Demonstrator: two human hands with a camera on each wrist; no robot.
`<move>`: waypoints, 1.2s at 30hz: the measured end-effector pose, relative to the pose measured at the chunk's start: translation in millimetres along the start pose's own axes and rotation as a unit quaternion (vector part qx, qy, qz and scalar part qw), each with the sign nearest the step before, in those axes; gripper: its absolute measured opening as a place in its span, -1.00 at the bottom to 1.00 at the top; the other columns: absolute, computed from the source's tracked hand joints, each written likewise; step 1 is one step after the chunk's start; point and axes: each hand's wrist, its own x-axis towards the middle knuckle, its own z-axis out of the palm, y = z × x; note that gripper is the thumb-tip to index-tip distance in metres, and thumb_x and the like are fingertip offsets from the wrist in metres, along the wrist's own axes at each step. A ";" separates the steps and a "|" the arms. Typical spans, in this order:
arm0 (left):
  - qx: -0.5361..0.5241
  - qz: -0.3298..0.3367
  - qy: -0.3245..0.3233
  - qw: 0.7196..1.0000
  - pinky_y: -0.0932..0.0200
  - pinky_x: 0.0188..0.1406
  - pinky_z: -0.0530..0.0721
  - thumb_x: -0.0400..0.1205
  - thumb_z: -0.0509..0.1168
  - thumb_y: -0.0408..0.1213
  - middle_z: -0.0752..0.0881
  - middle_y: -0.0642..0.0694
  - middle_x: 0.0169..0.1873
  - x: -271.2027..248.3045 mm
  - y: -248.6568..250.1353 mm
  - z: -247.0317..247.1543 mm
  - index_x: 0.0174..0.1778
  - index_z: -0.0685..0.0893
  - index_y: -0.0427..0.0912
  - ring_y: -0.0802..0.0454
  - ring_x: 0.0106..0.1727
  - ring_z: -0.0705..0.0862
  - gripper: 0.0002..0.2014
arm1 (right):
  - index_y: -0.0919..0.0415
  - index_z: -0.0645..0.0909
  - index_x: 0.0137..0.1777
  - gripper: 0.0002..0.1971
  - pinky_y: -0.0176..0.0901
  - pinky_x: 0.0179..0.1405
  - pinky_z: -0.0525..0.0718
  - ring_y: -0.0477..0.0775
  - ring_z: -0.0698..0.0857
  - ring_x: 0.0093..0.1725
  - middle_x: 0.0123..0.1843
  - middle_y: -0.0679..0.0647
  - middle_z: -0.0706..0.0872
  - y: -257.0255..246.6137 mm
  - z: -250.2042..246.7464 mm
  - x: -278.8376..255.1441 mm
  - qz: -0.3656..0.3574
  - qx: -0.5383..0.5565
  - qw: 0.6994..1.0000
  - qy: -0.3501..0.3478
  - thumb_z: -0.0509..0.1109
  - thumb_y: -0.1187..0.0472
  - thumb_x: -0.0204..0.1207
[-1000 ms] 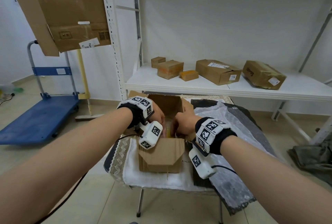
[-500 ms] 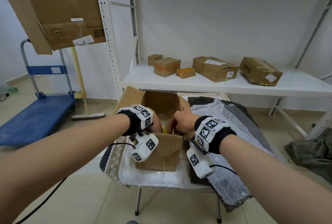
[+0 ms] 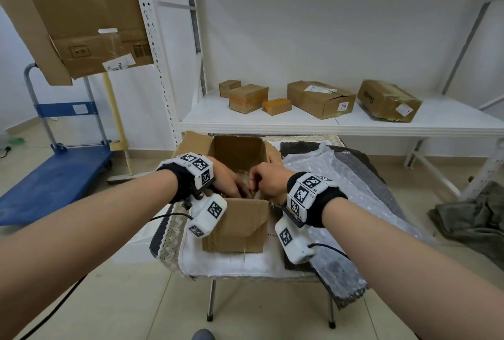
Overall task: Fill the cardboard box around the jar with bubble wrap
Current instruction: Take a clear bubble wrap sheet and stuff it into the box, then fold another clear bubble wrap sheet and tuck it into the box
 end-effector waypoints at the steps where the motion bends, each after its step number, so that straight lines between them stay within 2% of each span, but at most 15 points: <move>1: -0.011 0.007 0.020 1.000 0.43 -0.03 0.64 0.76 0.22 -0.27 0.69 0.03 0.17 -2.7 2.3 -1.1 0.50 0.54 -0.13 0.23 0.01 0.65 -0.64 | 0.09 0.61 -0.20 -0.68 0.15 0.70 0.16 0.28 0.31 0.63 -0.14 -0.11 0.65 0.3 -1.4 0.7 -0.009 0.029 1.000 0.004 0.17 0.48 0.60; 3: -0.055 0.011 0.062 0.997 0.34 -0.10 0.68 0.73 0.27 -0.28 0.70 0.07 -0.06 -7.3 3.3 -5.7 0.41 0.63 -0.19 0.22 -0.13 0.67 -0.68 | 0.08 0.66 -0.20 -0.64 0.13 0.53 0.49 0.23 0.61 0.36 -0.10 -0.05 0.70 2.3 -6.8 2.0 -0.032 0.104 0.993 0.047 0.17 0.52 0.55; 5: -0.085 0.005 0.095 0.992 0.18 -0.09 0.70 0.71 0.30 -0.33 0.72 0.02 -0.13 -15.5 4.6 -14.3 0.25 0.71 -0.18 0.15 -0.19 0.70 -0.78 | 0.09 0.70 -0.12 -0.69 0.01 0.36 0.63 0.12 0.69 0.20 0.02 0.05 0.75 4.4 -18.1 -1.5 -0.041 0.160 0.978 0.129 0.22 0.48 0.58; 7: -0.112 0.010 0.138 0.984 0.26 -0.29 0.69 0.70 0.27 -0.38 0.74 -0.05 -0.17 -26.7 11.7 -23.8 0.04 0.72 -0.13 0.11 -0.26 0.68 -0.86 | 0.08 0.67 -0.10 -0.75 -0.01 0.35 0.64 0.10 0.71 0.19 0.11 0.12 0.78 7.8 -30.8 -10.5 -0.040 0.219 0.956 0.190 0.25 0.42 0.62; 9: -0.145 0.032 0.200 0.969 0.35 -0.40 0.65 0.71 0.26 -0.39 0.74 -0.08 -0.18 -37.8 27.1 -31.5 -0.04 0.71 -0.13 0.12 -0.30 0.67 -0.86 | 0.03 0.62 -0.16 -0.78 0.00 0.30 0.66 0.10 0.73 0.19 0.12 0.15 0.80 13.8 -41.4 -20.1 -0.030 0.255 0.938 0.234 0.32 0.37 0.63; 12: -0.144 0.064 0.248 0.956 0.34 -0.30 0.62 0.69 0.32 -0.31 0.73 -0.02 -0.26 -47.8 60.2 -35.1 -0.11 0.78 -0.10 0.17 -0.33 0.65 -0.86 | 0.05 0.60 -0.12 -0.85 -0.11 0.03 0.66 0.07 0.75 0.07 0.06 0.15 0.83 28.5 -52.4 -40.1 0.004 0.271 0.923 0.275 0.36 0.32 0.60; 15: -0.143 0.063 0.285 0.946 0.25 -0.21 0.60 0.62 0.42 -0.12 0.70 -0.04 -0.31 -41.2 94.6 -27.4 -0.23 0.80 -0.08 0.12 -0.29 0.60 -0.84 | 0.06 0.58 -0.09 -0.88 -0.01 0.09 0.73 0.16 0.78 0.09 0.08 0.19 0.82 49.9 -55.4 -60.5 0.041 0.278 0.918 0.280 0.34 0.32 0.56; 17: -0.156 0.059 0.314 0.935 0.24 -0.25 0.59 0.59 0.44 -0.03 0.71 -0.03 -0.35 -30.4 114.4 -19.1 -0.25 0.81 -0.09 0.09 -0.31 0.59 -0.77 | -0.01 0.50 -0.15 -0.85 0.03 0.14 0.68 0.17 0.74 0.14 0.11 0.17 0.78 66.0 -54.5 -72.5 0.071 0.266 0.920 0.280 0.36 0.27 0.54; 20: -0.187 0.057 0.313 0.929 0.28 -0.33 0.65 0.59 0.45 -0.03 0.73 0.01 -0.45 -14.0 142.3 0.1 -0.22 0.85 -0.13 0.08 -0.37 0.66 -0.76 | 0.00 0.46 -0.12 -0.86 -0.02 -0.04 0.58 0.17 0.68 0.07 0.05 0.15 0.69 94.5 -49.6 -91.9 0.112 0.252 0.920 0.277 0.35 0.24 0.56; 24: -0.255 0.087 0.288 0.919 0.32 -0.33 0.75 0.63 0.43 -0.23 0.77 -0.19 -0.25 9.6 174.0 27.7 0.00 0.81 -0.33 0.04 -0.36 0.71 -0.79 | 0.05 0.52 -0.06 -0.93 -0.08 -0.10 0.54 0.15 0.62 0.02 0.01 0.13 0.66 138.1 -39.9 -113.7 0.177 0.216 0.932 0.232 0.37 0.20 0.53; 26: -0.280 0.092 0.285 0.912 0.34 -0.32 0.76 0.63 0.42 -0.29 0.77 -0.23 -0.16 21.4 183.4 39.3 0.09 0.77 -0.41 0.01 -0.31 0.73 -0.76 | 0.10 0.55 0.01 -0.91 -0.09 -0.04 0.55 0.14 0.62 0.07 0.07 0.12 0.65 155.2 -34.0 -121.9 0.199 0.195 0.933 0.226 0.38 0.22 0.56; 29: -0.245 0.054 0.257 0.933 0.15 0.00 0.80 0.62 0.43 -0.12 0.77 -0.18 0.10 41.8 189.4 52.3 0.23 0.73 -0.28 -0.08 0.03 0.77 -0.64 | 0.17 0.63 0.17 -0.81 -0.07 0.26 0.57 0.19 0.64 0.30 0.27 0.16 0.68 177.4 -23.9 -128.9 0.224 0.167 0.933 0.226 0.40 0.23 0.58; 31: -0.161 0.014 0.234 0.959 0.02 0.23 0.70 0.59 0.43 0.02 0.67 -0.13 0.32 49.0 190.9 58.9 0.37 0.67 -0.16 -0.14 0.29 0.67 -0.52 | 0.21 0.65 0.29 -0.71 -0.08 0.35 0.54 0.18 0.62 0.40 0.39 0.16 0.66 188.2 -18.3 -129.9 0.237 0.143 0.939 0.203 0.41 0.22 0.59; 33: -0.099 -0.007 0.238 0.966 0.06 0.33 0.56 0.60 0.43 0.02 0.57 -0.10 0.46 55.0 190.3 63.0 0.48 0.59 -0.13 -0.13 0.43 0.56 -0.45 | 0.21 0.63 0.38 -0.64 -0.07 0.39 0.52 0.17 0.58 0.45 0.48 0.16 0.62 197.9 -14.1 -129.0 0.247 0.124 0.946 0.169 0.42 0.19 0.60; 36: -0.078 -0.033 0.246 0.966 0.05 0.51 0.43 0.59 0.47 -0.08 0.45 -0.13 0.58 69.9 182.6 65.1 0.58 0.47 -0.12 -0.14 0.56 0.43 -0.36 | 0.19 0.51 0.53 -0.51 -0.04 0.42 0.49 0.20 0.51 0.53 0.58 0.18 0.51 208.0 -8.0 -123.7 0.257 0.111 0.953 0.112 0.42 0.15 0.62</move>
